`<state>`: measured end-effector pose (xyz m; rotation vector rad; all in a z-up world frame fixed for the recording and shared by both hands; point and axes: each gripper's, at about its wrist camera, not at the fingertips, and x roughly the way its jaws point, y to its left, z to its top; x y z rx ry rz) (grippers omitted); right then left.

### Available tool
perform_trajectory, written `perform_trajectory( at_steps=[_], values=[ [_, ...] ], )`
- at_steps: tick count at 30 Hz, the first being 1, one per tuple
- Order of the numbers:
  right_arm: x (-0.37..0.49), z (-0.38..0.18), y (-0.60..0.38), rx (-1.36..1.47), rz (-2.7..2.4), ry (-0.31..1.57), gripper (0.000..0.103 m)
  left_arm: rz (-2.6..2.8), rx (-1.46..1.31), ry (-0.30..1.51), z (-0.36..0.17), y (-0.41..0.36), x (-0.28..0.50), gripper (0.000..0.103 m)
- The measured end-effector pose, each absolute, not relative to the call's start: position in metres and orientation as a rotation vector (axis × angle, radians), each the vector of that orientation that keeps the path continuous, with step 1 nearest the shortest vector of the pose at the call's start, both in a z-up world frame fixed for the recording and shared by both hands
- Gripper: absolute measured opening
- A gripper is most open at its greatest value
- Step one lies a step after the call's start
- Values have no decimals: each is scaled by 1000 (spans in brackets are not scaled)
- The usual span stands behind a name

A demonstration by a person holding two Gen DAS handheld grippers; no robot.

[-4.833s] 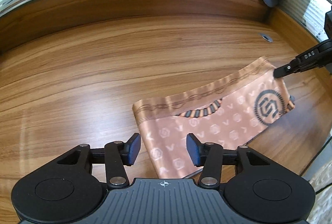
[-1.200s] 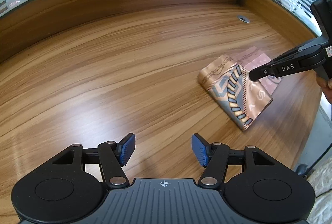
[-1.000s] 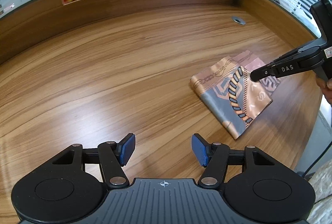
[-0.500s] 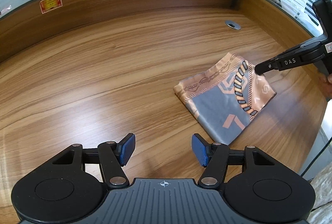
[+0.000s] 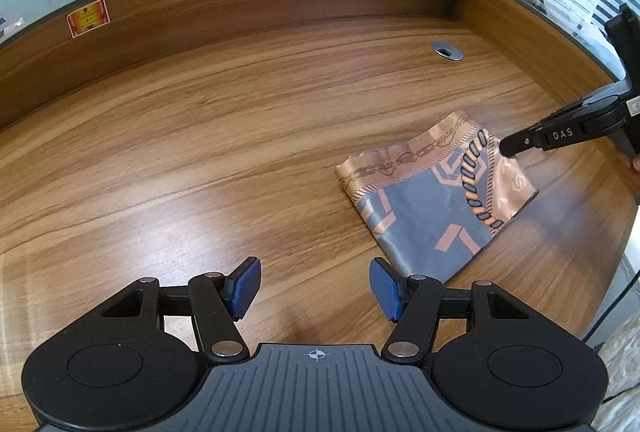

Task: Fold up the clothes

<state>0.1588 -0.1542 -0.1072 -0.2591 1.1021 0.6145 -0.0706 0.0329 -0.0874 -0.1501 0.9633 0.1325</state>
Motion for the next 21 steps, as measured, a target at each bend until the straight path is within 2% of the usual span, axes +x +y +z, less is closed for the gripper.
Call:
perform_trajectory(
  at_steps=[9, 11, 21],
  values=[
    [154, -109, -150, -289, 574, 1067, 7, 141, -137, 960, -82, 36, -73, 63],
    [147, -101, -147, -276, 592, 1053, 19, 144, -139, 959, -81, 38, -74, 63],
    [93, -90, -106, -222, 663, 1051, 20, -27, 21, 986, -77, 54, -76, 63]
  ],
)
